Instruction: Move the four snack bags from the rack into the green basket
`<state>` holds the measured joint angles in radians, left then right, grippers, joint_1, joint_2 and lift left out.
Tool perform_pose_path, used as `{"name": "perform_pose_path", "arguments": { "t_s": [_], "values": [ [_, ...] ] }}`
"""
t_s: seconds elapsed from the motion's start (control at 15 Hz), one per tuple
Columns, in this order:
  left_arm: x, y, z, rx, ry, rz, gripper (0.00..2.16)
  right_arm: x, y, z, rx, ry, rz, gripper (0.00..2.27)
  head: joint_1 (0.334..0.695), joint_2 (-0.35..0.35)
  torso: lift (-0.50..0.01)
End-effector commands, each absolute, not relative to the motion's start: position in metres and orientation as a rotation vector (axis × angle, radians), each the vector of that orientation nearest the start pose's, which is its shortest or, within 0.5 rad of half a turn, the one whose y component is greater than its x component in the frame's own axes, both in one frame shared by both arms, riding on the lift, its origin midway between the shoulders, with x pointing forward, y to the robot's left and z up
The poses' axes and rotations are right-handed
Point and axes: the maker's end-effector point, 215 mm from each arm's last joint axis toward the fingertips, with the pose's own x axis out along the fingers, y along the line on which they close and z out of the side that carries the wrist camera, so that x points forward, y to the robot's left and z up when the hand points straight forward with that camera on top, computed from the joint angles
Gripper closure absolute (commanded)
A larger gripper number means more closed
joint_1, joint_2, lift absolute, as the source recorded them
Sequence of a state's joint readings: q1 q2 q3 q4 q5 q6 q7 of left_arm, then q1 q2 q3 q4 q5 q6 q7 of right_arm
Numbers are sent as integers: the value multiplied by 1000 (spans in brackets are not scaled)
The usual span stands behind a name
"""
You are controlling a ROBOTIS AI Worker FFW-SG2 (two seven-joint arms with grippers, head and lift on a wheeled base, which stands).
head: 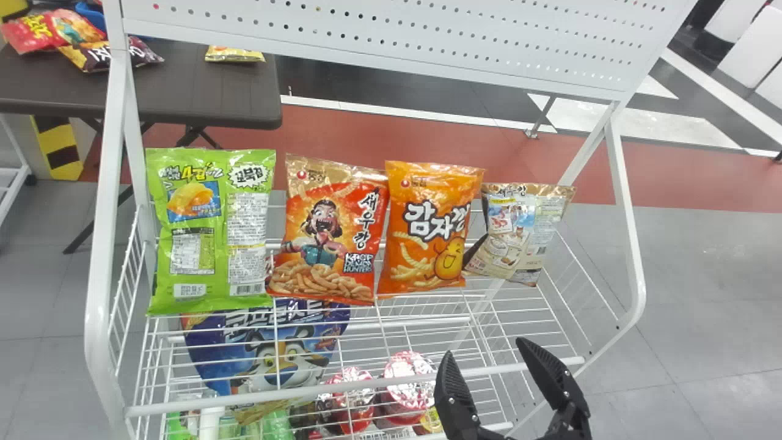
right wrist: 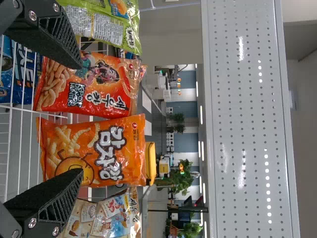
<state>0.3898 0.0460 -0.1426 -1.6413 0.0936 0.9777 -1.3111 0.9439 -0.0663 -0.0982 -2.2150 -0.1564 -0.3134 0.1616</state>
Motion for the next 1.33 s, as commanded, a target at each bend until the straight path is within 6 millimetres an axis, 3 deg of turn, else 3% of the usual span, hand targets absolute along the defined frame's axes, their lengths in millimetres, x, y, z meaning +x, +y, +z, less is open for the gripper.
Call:
{"name": "perform_pose_path", "arguments": {
  "t_s": [0.0, 0.73, 0.87, 1.0, 1.27],
  "values": [
    [159, -24, -528, -875, 1118, -1276, 1787, 314, -246, -314, 28, -22, 115, 66, 695, -350, 0],
    [157, -23, -529, -879, 1123, -1274, 1787, 316, -245, -314, 37, -28, 114, 66, 695, -350, 0],
    [157, -25, -529, -879, 1121, -1276, 1787, 324, -242, -313, 50, -37, 98, 66, 695, -350, 0],
    [153, -29, -529, -873, 1130, -1286, 1787, 348, -221, -317, 43, -26, 101, 66, 695, -350, 0],
    [147, -34, -530, -863, 1151, -1296, 1787, 427, -141, -333, 46, 12, 194, 66, 695, -350, 0]
  ]
}}
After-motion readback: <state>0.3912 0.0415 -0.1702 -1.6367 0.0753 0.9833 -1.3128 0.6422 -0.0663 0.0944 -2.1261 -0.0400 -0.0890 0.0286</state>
